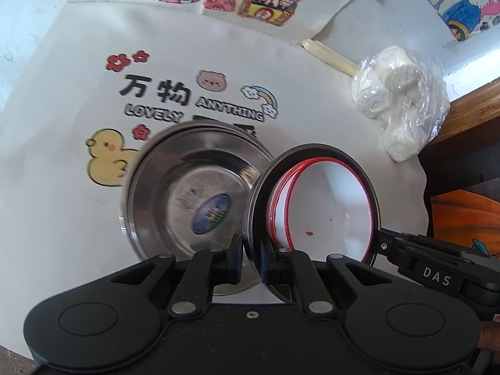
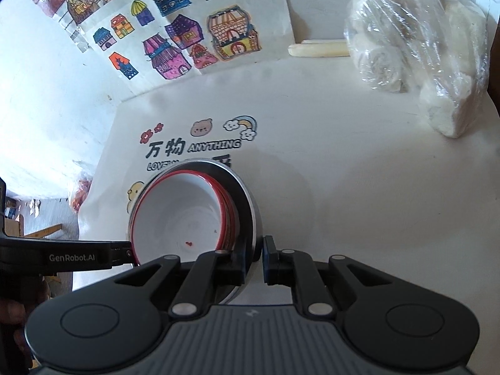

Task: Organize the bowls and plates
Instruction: 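Lift the nested bowl stack with both grippers and carry it over the shallow steel plate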

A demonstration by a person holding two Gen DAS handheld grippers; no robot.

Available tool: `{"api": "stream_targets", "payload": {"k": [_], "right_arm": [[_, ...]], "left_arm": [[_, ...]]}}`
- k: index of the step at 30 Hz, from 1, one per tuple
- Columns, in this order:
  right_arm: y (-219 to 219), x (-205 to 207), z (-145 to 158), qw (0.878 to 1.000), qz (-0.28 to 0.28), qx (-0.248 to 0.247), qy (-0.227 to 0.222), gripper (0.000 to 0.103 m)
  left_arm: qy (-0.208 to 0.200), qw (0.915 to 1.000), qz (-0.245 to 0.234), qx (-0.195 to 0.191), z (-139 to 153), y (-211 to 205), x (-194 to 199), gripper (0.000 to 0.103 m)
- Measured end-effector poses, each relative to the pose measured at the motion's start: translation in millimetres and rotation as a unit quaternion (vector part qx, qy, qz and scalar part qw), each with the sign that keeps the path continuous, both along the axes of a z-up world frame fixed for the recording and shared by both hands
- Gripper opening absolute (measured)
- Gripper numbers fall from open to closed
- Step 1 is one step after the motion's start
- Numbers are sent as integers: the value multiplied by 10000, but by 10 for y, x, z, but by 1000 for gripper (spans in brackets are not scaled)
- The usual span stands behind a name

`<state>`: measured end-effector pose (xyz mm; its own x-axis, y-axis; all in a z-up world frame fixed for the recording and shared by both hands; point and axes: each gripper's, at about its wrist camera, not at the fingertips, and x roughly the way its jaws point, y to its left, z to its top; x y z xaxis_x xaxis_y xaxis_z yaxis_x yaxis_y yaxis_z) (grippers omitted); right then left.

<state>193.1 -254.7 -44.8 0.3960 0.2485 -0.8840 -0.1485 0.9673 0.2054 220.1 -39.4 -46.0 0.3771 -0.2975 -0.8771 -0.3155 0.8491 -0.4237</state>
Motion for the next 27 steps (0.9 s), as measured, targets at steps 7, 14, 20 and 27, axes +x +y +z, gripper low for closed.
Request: {"api": "stream_targets", "payload": {"k": [7,14,20,27], "right_arm": [[265,-20,-32,10000,27,12,-40,12],[367,-22,-87,9999,14,-96,52,12],[467,28,-140,9997,74,-158,167,12],[588,127,-200,9995,151,-166,218,12]], "left_arm": [[-79,9999,64,-25,9,227,-59,9],[-68,9997,141,-187,-85,339,-80,8],[-36,9995,239,-224,-124,459,-91,8],[31,9992,333,-208,-173,599,-56,8]]}}
